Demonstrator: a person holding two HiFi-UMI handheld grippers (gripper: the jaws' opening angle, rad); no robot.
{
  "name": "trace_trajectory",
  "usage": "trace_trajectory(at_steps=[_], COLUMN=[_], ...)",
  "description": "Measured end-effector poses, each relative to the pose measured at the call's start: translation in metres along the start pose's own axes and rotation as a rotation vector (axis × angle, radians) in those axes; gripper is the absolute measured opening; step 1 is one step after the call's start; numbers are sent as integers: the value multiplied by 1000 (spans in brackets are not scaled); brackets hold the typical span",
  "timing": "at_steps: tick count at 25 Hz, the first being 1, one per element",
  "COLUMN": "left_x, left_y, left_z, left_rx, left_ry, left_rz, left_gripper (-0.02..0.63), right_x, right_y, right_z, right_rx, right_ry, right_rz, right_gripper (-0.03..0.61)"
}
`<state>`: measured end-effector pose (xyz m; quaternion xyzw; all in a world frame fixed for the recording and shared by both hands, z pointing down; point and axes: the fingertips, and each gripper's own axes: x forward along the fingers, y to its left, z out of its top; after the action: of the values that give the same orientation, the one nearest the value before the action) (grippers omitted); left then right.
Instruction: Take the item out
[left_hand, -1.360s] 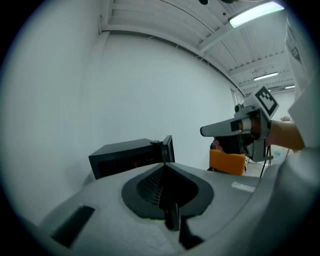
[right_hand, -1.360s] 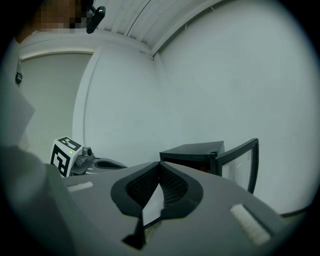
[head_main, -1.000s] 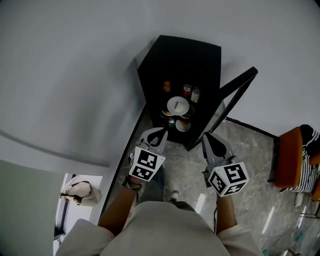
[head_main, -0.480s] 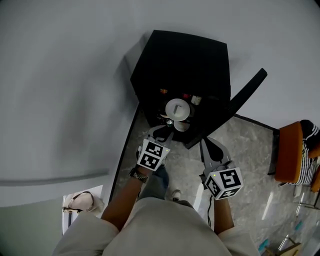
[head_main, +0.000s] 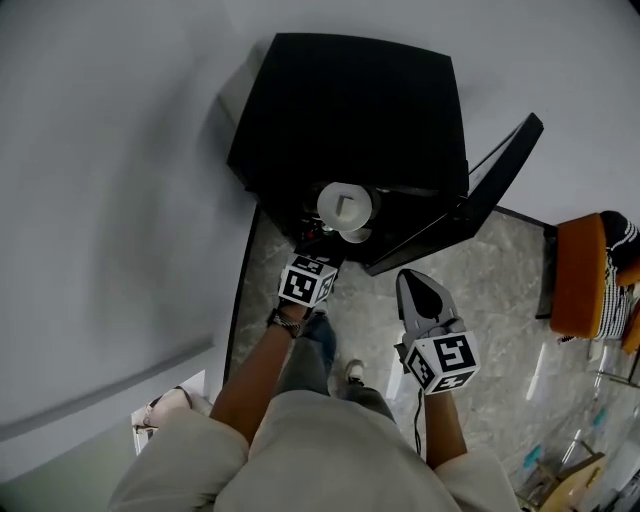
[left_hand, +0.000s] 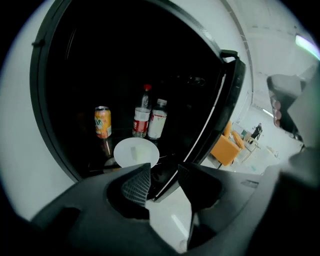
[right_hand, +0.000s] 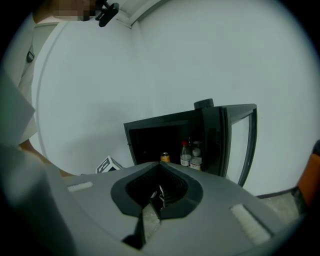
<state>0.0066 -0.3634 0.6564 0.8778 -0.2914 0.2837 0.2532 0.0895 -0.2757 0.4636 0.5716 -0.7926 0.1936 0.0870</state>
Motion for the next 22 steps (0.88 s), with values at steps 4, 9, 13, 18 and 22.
trace_trajectory(at_steps=[4, 9, 13, 18, 22], left_x=[33, 62, 80, 97, 106], left_y=[18, 37, 35, 45, 57], left_z=[-17, -33, -32, -37, -38], left_rx=[-333, -616, -777, -886, -938], left_ry=[-2, -21, -52, -51, -73], left_rz=[-101, -178, -340, -448, -460], left_gripper=[175, 178, 178, 178, 178], right_x=[7, 12, 17, 21, 25], right_y=[-9, -19, -23, -27, -32], right_z=[-12, -19, -28, -38, -40], right_rx=[16, 51, 65, 83, 93], right_ry=[32, 60, 85, 115, 119], right_rz=[-21, -37, -48, -55, -76], right_gripper=[6, 6, 6, 6, 6])
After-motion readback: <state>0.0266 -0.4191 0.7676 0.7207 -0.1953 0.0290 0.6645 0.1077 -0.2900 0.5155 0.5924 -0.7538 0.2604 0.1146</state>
